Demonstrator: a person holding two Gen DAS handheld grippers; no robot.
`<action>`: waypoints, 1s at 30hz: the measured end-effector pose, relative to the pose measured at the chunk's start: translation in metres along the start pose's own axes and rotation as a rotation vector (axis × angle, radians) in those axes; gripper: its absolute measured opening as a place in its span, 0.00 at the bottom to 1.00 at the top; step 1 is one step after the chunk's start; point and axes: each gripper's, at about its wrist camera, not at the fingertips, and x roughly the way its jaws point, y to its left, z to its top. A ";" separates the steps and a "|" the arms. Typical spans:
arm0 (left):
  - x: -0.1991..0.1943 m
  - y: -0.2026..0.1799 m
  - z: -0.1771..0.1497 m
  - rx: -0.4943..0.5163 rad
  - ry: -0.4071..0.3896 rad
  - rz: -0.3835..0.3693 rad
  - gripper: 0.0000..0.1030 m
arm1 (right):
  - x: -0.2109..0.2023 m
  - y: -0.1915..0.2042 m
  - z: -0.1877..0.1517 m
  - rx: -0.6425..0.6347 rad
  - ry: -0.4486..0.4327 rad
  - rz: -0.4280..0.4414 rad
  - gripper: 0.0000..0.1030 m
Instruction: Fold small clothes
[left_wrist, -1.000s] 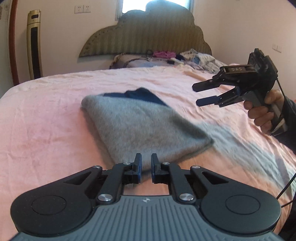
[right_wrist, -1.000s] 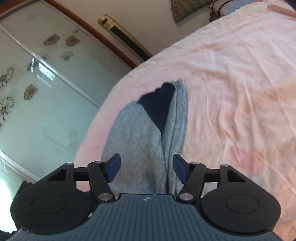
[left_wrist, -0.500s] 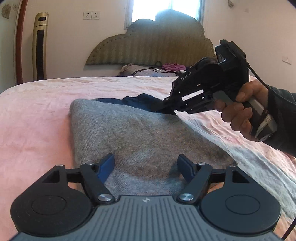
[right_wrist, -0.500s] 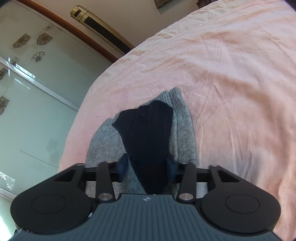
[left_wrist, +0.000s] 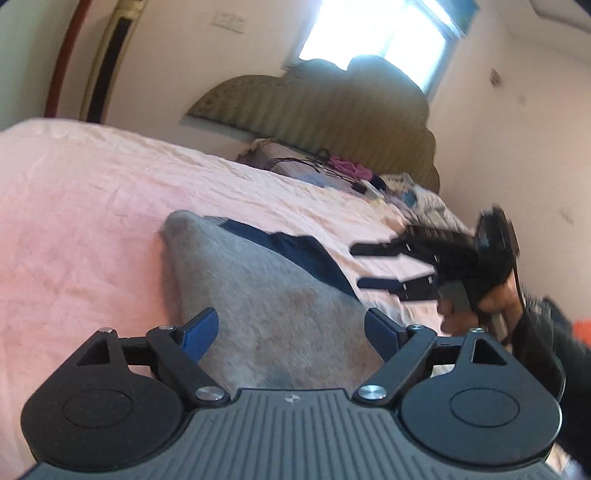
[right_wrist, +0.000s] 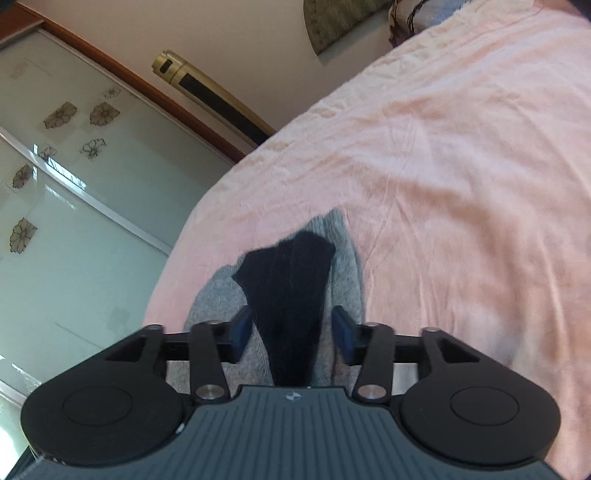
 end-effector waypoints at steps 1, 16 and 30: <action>0.009 0.016 0.010 -0.080 0.006 0.019 0.86 | 0.001 -0.004 0.003 -0.001 0.008 -0.016 0.68; 0.098 0.037 0.034 -0.061 0.143 0.229 0.46 | 0.046 -0.028 -0.007 0.096 0.060 0.009 0.23; 0.036 0.023 -0.019 -0.078 0.248 0.090 0.27 | -0.022 0.004 -0.079 -0.073 0.148 -0.028 0.20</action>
